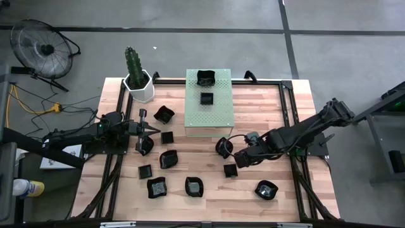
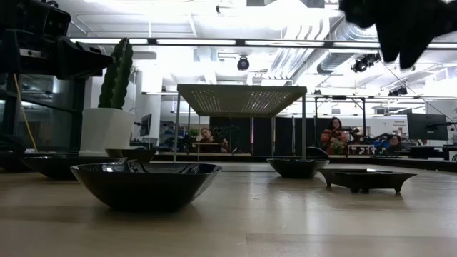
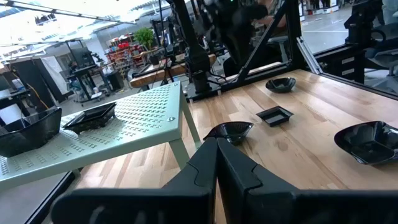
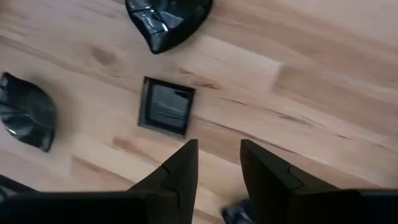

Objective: Pick & Place Mini shaped plates
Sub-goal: Put the black leaf shaped plate on the shelf

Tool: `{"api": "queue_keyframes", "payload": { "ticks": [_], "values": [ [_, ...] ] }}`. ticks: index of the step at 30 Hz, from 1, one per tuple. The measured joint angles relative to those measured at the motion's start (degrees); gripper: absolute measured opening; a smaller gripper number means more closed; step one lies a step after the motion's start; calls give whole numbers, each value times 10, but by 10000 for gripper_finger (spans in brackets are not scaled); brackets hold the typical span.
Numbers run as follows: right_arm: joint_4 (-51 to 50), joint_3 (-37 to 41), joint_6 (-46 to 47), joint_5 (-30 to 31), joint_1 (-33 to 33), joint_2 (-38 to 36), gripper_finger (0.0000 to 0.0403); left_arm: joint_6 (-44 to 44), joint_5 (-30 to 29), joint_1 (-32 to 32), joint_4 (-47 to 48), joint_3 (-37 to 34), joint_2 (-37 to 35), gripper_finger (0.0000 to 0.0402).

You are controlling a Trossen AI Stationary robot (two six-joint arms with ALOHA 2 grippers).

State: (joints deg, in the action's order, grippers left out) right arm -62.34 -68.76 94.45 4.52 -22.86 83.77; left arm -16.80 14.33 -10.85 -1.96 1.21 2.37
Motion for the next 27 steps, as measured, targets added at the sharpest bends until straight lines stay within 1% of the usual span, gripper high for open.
{"api": "queue_keyframes", "payload": {
  "ticks": [5, 11, 15, 19, 22, 27],
  "values": [
    [135, 95, 20, 1, 25, -7, 115, 0, 0, 0, 0, 0, 0, 3],
    [290, 185, 45, 26, 46, -7, 115, 0, 0, 0, 0, 0, 0, 3],
    [373, 233, 47, 35, 61, -7, 115, 0, 0, 0, 0, 0, 0, 3],
    [424, 268, 57, 42, 70, -7, 115, 0, 0, 0, 0, 0, 0, 3],
    [431, 278, 59, 52, 75, -7, 115, 0, 0, 0, 0, 0, 0, 3],
    [438, 278, 59, 85, 78, 0, 115, 0, 0, 0, 0, 0, 0, 3]
  ]
}}
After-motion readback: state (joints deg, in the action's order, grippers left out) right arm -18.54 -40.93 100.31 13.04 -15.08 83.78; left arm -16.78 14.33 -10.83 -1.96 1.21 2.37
